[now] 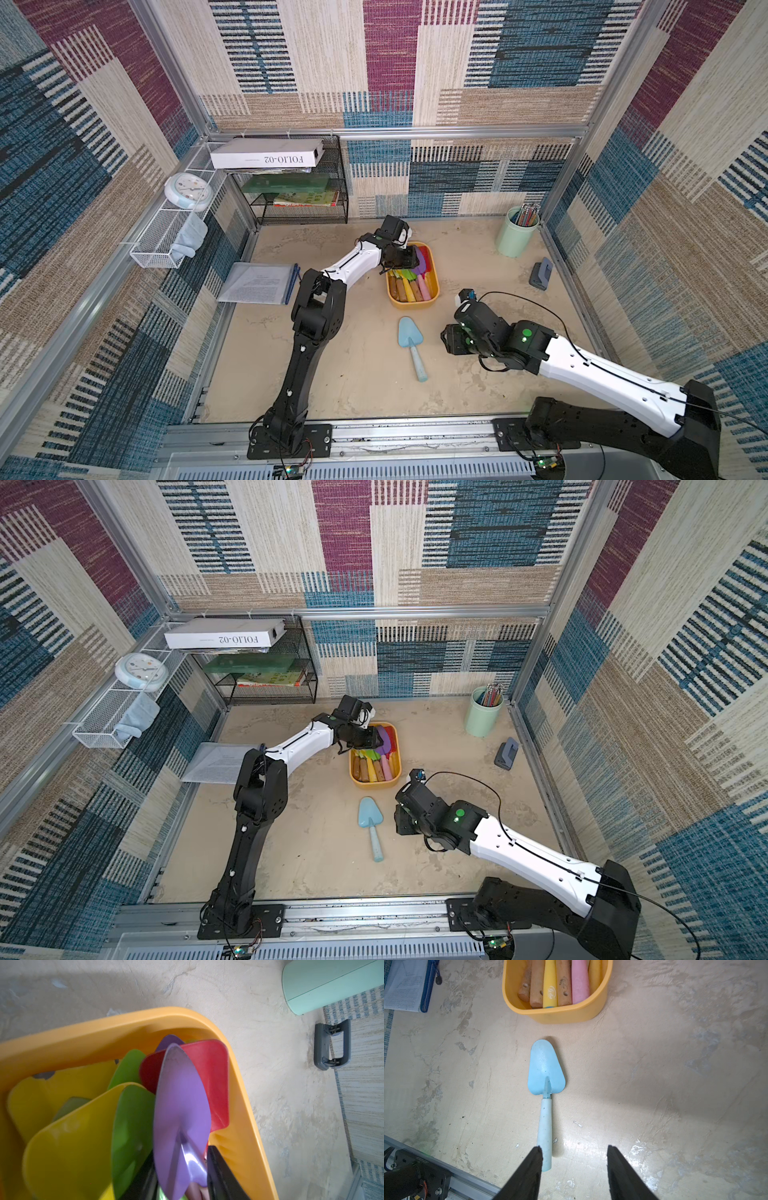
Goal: Put the shovel into the storage box
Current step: Place the shovel in the storage box.
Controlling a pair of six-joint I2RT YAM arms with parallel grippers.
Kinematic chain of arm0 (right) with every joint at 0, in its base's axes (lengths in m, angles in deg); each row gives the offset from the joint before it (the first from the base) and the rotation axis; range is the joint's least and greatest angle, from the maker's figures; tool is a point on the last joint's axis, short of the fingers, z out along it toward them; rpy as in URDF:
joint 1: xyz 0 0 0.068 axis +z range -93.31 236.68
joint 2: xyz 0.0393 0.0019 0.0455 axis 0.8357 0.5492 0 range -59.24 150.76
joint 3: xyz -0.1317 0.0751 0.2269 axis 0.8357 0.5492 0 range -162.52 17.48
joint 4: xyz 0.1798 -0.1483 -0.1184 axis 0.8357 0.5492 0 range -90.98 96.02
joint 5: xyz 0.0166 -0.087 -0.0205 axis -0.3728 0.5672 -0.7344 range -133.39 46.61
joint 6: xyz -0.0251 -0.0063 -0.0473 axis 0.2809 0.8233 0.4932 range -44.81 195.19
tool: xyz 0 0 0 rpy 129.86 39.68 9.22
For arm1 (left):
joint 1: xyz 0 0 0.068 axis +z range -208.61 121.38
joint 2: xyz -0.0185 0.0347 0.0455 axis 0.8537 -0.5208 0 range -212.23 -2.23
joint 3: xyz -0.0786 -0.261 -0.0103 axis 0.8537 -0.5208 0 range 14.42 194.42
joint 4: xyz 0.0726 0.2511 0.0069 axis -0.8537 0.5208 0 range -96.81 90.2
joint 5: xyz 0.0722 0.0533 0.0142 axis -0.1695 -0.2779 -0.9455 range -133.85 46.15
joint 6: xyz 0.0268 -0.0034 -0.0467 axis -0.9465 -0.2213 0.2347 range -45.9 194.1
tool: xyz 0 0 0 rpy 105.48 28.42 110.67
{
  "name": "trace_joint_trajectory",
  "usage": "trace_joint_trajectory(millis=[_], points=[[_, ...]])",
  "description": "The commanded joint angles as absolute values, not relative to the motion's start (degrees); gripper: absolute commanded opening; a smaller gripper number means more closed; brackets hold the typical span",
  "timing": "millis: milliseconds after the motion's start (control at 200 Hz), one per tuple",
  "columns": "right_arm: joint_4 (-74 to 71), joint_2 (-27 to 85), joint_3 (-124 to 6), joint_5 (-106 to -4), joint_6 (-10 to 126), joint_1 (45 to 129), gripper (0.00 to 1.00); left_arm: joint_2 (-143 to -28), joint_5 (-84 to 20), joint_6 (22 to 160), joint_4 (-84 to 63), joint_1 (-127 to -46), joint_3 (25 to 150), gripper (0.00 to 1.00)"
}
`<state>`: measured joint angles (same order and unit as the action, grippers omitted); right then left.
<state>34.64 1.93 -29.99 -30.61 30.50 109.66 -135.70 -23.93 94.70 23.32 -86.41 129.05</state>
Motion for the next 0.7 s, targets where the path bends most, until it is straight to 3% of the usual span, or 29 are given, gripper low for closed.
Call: trace_joint_trajectory(millis=[0,301,691], points=[[33.77,2.11,-29.71,-30.91,30.94,109.68,0.54,-133.58,-26.57,92.88,25.74,-86.48,129.49,0.39],[32.45,4.26,-29.34,-31.92,31.92,109.51,0.54,-126.49,-30.39,91.75,26.50,-86.48,125.86,0.40],[30.92,5.03,-29.00,-33.10,32.72,108.60,0.54,-105.89,-26.85,98.47,19.66,-87.04,101.34,0.50]])
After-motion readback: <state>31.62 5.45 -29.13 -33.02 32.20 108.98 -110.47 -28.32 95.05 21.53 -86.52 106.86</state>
